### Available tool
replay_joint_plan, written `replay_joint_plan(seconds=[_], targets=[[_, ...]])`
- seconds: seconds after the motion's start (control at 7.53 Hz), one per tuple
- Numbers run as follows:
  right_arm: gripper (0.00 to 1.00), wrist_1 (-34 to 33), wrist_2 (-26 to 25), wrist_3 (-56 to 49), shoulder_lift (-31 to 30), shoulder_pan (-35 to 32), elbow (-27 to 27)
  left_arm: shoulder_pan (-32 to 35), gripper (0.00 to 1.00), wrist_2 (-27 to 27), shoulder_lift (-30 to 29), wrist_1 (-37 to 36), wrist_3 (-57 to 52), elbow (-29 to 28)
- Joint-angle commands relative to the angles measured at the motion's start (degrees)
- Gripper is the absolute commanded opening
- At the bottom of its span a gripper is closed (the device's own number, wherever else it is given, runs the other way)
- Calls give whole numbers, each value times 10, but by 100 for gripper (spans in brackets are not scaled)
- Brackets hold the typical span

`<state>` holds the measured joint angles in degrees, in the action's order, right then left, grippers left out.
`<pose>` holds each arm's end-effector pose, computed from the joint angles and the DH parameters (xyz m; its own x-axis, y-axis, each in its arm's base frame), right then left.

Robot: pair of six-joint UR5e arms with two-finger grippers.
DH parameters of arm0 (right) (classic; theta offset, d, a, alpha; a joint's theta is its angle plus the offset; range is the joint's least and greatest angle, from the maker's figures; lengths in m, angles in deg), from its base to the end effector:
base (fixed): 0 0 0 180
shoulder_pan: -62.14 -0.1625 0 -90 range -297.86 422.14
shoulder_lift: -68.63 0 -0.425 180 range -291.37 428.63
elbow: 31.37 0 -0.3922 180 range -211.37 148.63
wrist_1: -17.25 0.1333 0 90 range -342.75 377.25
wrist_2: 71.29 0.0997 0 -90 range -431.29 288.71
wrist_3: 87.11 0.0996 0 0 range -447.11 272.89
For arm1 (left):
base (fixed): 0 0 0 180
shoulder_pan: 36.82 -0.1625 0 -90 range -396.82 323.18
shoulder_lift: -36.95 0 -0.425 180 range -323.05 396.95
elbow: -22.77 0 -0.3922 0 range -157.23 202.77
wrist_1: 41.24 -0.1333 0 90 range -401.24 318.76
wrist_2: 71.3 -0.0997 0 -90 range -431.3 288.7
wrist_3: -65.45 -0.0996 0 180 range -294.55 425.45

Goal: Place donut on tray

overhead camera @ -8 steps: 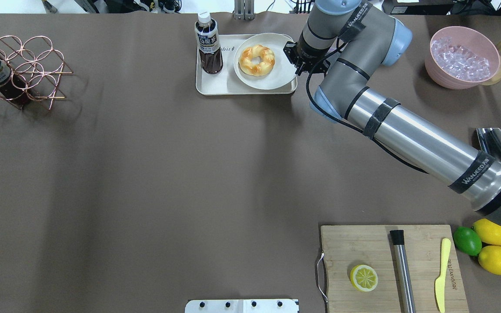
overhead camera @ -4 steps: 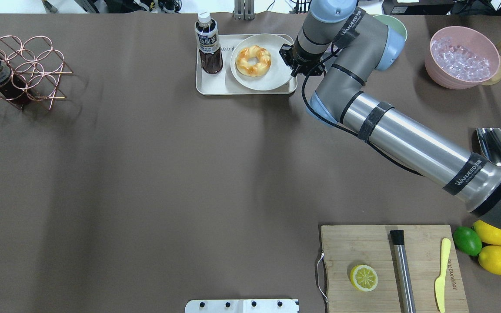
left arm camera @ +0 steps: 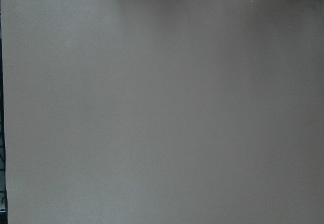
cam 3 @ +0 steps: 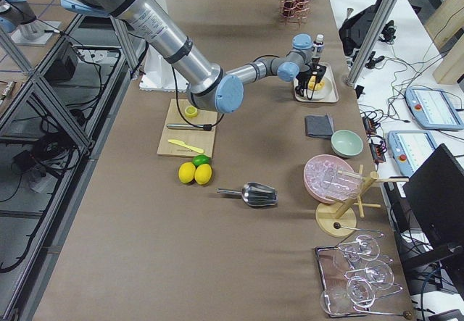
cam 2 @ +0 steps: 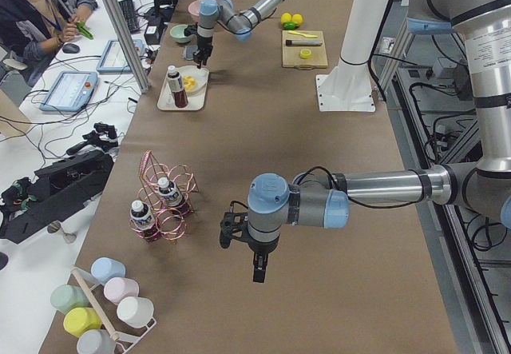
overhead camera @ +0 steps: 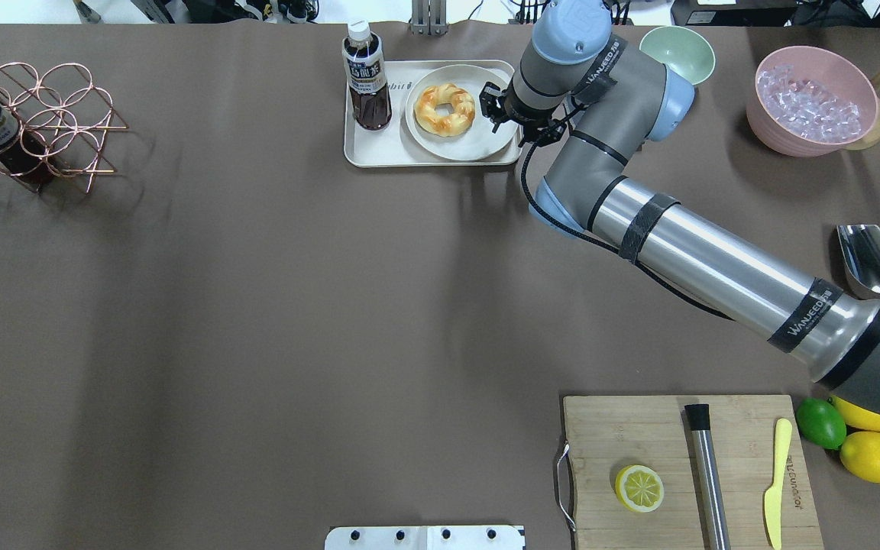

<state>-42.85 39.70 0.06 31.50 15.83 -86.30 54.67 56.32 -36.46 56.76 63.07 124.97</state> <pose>-0.5153 -0.6807 0.2880 0.4886 0.4448 0.7506 -0.4685 0.8595 -0.2043 -0.0822 -0.3722 0.6723 0.7932 0.0592 -0.6061 -0.0070 0.9961 0.0882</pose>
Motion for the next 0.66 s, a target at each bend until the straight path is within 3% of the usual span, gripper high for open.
replay_joint_plan(seconds=[0.0, 0.27, 0.53], targets=[[100, -32, 17, -16, -19, -13, -58, 0, 98, 0, -1, 0, 0, 0], [100, -93, 56, -84, -100, -31, -180, 0, 98, 0, -1, -1, 0, -1], [100, -98, 80, -123, -220, -53, -304, 0, 98, 0, 0, 0, 0, -1]])
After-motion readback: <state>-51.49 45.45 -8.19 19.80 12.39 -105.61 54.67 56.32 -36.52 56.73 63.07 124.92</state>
